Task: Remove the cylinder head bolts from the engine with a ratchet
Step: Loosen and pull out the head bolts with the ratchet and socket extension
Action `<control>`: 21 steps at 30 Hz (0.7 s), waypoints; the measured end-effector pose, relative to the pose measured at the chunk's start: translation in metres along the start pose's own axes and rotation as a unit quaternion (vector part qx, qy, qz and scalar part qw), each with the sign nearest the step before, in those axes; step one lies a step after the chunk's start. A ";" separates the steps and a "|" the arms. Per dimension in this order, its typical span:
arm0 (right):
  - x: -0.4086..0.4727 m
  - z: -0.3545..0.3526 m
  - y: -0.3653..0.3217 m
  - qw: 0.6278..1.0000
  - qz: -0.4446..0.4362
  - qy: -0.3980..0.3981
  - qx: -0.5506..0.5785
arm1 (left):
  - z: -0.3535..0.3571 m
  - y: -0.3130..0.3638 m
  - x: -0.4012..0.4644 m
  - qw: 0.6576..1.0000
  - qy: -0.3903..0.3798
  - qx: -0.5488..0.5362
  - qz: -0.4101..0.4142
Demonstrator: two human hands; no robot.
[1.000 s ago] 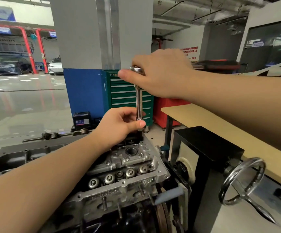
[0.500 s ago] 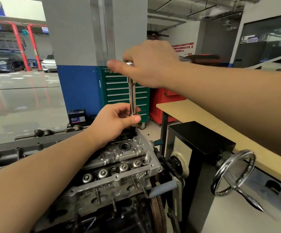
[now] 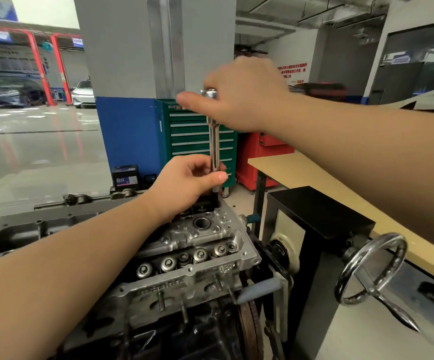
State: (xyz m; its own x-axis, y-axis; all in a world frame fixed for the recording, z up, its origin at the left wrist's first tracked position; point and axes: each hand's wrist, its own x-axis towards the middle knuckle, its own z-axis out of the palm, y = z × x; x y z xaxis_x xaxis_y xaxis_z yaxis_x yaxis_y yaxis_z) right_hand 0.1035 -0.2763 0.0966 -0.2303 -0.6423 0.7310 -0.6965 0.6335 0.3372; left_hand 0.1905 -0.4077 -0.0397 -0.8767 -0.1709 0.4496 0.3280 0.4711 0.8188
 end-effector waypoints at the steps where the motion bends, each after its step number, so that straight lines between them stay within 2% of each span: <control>1: -0.001 0.002 0.009 0.994 -0.012 -0.028 0.101 | 0.001 0.001 0.000 1.000 -0.002 0.008 0.002; 3: -0.008 0.003 0.022 0.939 0.014 -0.102 0.328 | 0.004 0.004 0.001 1.000 -0.006 0.026 0.010; 4: -0.011 0.003 0.023 0.913 0.026 -0.118 0.390 | 0.005 0.004 0.001 1.000 -0.007 0.028 0.012; 5: -0.012 0.004 0.022 0.912 0.024 -0.109 0.395 | 0.005 0.004 0.001 0.999 -0.010 0.027 0.014; 6: -0.011 0.005 0.021 0.930 0.018 -0.093 0.354 | 0.005 0.003 0.000 0.999 -0.013 0.026 0.017; 8: -0.007 -0.002 0.012 0.987 0.031 -0.078 0.139 | 0.004 0.001 -0.003 1.000 -0.019 0.016 0.016; 10: 0.000 -0.011 0.003 0.992 0.073 -0.078 -0.070 | 0.003 0.003 -0.004 1.000 -0.027 -0.009 0.009; 11: 0.003 -0.015 -0.002 0.988 0.079 -0.083 -0.108 | 0.004 0.004 -0.004 1.000 -0.025 -0.008 0.008; 14: 0.007 -0.011 -0.002 0.994 0.033 -0.063 -0.078 | 0.004 0.006 -0.003 1.000 -0.005 0.006 0.001; 16: 0.007 -0.010 0.009 0.993 -0.027 -0.098 0.067 | 0.004 0.009 -0.002 1.000 -0.019 -0.001 -0.004; 18: 0.004 -0.016 0.020 0.966 -0.055 -0.162 0.191 | 0.006 0.011 -0.002 0.999 -0.034 0.003 -0.002; 21: -0.006 -0.022 0.024 0.969 -0.054 -0.161 0.182 | 0.008 0.011 -0.002 0.999 -0.040 -0.004 -0.001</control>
State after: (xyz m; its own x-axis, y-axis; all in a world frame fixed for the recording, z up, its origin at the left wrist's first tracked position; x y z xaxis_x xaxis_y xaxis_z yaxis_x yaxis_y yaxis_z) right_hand 0.1032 -0.2485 0.1134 -0.3024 -0.8344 0.4609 -0.9078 0.3995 0.1276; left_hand 0.1934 -0.3955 -0.0342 -0.9021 -0.1024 0.4193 0.3293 0.4648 0.8219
